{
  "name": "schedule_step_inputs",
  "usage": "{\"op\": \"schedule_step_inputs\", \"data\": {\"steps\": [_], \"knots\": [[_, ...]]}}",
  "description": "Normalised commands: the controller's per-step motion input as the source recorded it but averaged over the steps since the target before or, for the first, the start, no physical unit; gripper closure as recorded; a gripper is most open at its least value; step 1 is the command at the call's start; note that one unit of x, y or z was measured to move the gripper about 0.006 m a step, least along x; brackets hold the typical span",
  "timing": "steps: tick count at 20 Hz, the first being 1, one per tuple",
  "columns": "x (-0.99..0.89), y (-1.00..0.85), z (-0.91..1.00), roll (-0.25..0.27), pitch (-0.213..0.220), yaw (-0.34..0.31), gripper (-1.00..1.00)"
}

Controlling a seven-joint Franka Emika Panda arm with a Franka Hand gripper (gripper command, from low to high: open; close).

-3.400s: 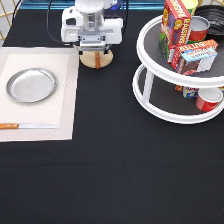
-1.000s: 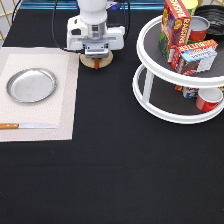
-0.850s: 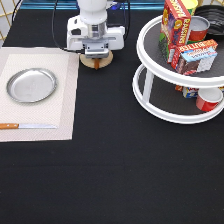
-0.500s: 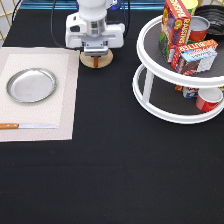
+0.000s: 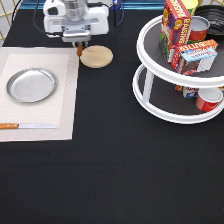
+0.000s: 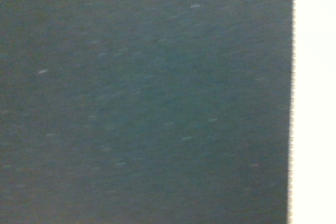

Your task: Arrange plate and fork

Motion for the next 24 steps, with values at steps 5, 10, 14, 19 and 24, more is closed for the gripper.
{"op": "schedule_step_inputs", "data": {"steps": [5,10,14,19,24], "knots": [[0.51,-0.60,0.13,0.005,0.096,-0.059,1.00],[0.25,-0.23,0.23,-0.016,0.162,-0.244,1.00],[0.00,-0.09,0.04,0.000,0.111,-0.364,1.00],[-0.03,-0.04,0.00,-0.023,0.065,-0.370,1.00],[-0.02,-0.26,0.07,-0.042,0.065,-0.278,1.00]]}}
